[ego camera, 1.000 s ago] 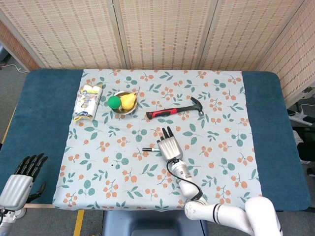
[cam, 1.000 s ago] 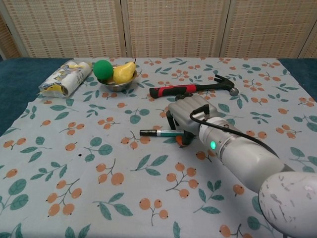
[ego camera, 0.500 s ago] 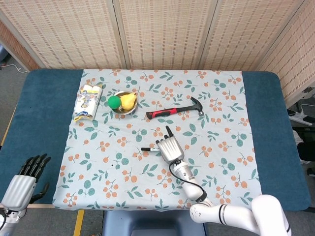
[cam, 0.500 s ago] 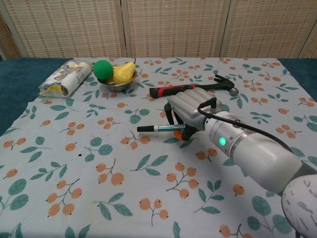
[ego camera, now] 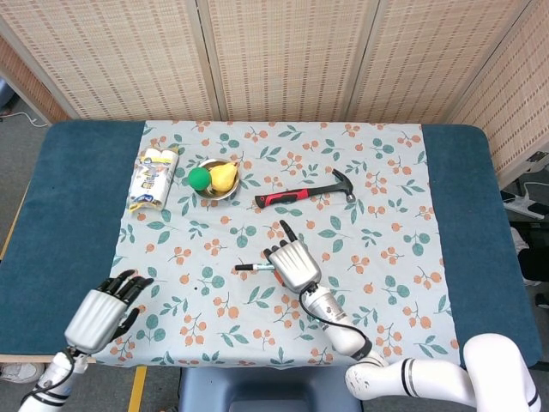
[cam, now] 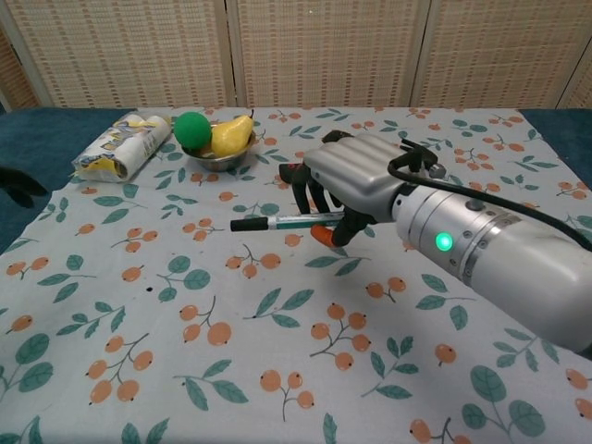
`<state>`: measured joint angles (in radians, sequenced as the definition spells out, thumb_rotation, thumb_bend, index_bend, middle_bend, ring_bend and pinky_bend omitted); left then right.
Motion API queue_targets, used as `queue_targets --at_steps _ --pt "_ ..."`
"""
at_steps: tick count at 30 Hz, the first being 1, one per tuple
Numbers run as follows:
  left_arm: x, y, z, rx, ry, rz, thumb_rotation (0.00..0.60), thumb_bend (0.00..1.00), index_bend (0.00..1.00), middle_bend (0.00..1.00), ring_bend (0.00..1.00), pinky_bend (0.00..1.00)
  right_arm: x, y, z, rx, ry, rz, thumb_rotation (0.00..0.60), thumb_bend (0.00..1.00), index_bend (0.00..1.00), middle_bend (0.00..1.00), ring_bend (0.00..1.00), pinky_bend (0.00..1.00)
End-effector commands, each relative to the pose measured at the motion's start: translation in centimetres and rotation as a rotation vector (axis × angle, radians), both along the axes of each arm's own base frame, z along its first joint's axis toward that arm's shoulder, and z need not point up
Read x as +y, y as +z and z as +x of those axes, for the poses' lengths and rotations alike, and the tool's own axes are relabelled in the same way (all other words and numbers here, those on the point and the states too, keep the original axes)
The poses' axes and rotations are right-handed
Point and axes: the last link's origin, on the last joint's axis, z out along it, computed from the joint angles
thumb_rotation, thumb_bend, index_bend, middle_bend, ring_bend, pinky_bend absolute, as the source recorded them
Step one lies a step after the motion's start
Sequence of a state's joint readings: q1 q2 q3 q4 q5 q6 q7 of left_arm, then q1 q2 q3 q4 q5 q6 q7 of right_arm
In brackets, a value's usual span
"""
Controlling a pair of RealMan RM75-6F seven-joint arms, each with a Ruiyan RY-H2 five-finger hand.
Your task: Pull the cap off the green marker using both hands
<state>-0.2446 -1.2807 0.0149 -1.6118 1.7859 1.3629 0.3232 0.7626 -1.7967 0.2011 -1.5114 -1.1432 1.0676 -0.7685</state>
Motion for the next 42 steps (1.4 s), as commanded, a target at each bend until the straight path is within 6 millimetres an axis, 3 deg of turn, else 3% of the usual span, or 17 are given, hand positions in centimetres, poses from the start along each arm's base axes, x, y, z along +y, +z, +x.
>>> queue_targets --at_steps 1,7,12,17,23,30,33,37,42 --pt "0.9 -2.6 3.3 0.004 -0.086 -0.028 0.6 0.46 0.23 0.28 0.2 0.41 0.4 0.6 -0.1 -0.007 0.014 0.001 0.6 0.45 0.87 0.78 0.48 0.01" --pt "1.9 -5.2 6.3 -0.046 -0.081 -0.078 0.6 0.43 0.22 0.29 0.2 0.43 0.9 1.2 -0.4 -0.041 -0.009 0.02 0.6 0.46 0.87 0.78 0.49 0.01" --pt "4.1 -6.8 7.8 -0.034 -0.066 -0.018 0.6 0.39 0.18 0.27 0.25 0.45 1.5 1.3 -0.9 -0.051 -0.025 0.036 0.6 0.46 0.87 0.78 0.49 0.01" --pt "5.5 -8.1 8.5 -0.005 -0.044 0.078 0.6 0.38 0.22 0.44 0.48 0.54 1.4 1.5 -0.6 -0.071 -0.019 0.015 0.6 0.46 0.87 0.78 0.49 0.01" --pt "5.8 -9.2 8.9 -0.065 -0.008 0.075 0.6 0.38 0.32 0.65 0.66 0.73 1.0 1.4 -0.3 -0.077 -0.025 0.008 0.6 0.46 0.87 0.78 0.49 0.01" --pt "7.8 -10.4 9.0 -0.036 0.007 0.136 0.6 0.38 0.33 0.68 0.67 0.74 1.6 1.1 0.0 -0.064 -0.014 0.022 0.6 0.46 0.87 0.78 0.49 0.01" --pt "8.6 -10.9 8.9 -0.011 0.02 0.136 0.6 0.37 0.32 0.74 0.69 0.76 1.6 1.2 0.2 -0.069 -0.017 0.019 0.6 0.46 0.87 0.78 0.49 0.01" --pt "8.5 -11.2 9.0 -0.014 0.041 0.103 0.6 0.37 0.34 0.85 0.76 0.82 1.3 1.3 0.3 -0.066 -0.01 0.005 0.6 0.46 0.87 0.78 0.49 0.01" --pt "7.7 -10.8 9.0 -0.043 0.035 0.079 0.6 0.37 0.36 0.87 0.79 0.85 1.0 1.5 0.0 -0.064 -0.015 0.001 0.6 0.46 0.87 0.78 0.49 0.01"
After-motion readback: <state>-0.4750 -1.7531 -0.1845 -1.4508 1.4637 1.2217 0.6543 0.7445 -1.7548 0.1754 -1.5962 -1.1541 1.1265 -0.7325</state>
